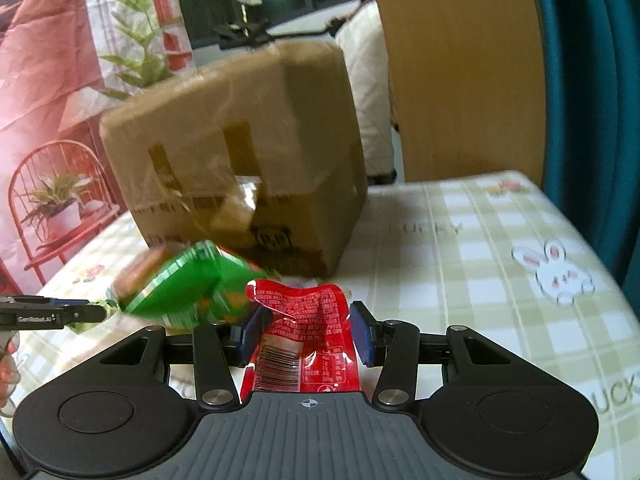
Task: Organize snacks
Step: 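Carry both packets over the box and open both grippers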
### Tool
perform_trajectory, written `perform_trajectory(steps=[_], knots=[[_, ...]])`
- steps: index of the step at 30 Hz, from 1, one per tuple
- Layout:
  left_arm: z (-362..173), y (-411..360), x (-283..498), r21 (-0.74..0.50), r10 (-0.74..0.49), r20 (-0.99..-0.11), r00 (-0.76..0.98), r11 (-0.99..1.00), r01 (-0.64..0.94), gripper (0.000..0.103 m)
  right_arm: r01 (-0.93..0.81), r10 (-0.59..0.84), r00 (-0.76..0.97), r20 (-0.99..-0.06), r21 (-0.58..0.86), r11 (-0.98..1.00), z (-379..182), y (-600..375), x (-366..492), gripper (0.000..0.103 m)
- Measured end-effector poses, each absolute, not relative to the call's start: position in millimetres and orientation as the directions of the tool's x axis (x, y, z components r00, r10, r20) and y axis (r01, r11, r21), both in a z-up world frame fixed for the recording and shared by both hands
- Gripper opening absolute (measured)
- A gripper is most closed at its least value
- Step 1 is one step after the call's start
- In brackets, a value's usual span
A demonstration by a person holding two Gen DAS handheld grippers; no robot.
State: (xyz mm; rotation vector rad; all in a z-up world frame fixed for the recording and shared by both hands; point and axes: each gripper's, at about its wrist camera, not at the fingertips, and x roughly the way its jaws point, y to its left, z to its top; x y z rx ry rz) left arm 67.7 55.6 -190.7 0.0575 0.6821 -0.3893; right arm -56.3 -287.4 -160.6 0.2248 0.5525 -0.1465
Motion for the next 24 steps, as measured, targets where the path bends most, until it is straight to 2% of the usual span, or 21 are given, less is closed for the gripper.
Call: perform_trajectory(steps=[8, 19, 24], knots=[[-142, 66, 67, -0.099, -0.369, -0.519, 0.771, 0.922, 0.375, 0.037, 0.143, -0.074, 0.897, -0.436, 0.128, 0.981, -116, -277, -42, 0.044], [-43, 25, 140, -0.064, -0.407, -0.328, 0.853, 0.91, 0.409, 0.038, 0.098, -0.09, 0.974, -0.209, 0.031, 0.995, -14, -271, 40, 0.044], [-22, -5, 194, -0.061, -0.38, -0.332, 0.864, 0.922, 0.382, 0.037, 0.105, -0.103, 0.969, -0.225, -0.002, 0.994, 4, -271, 99, 0.044]])
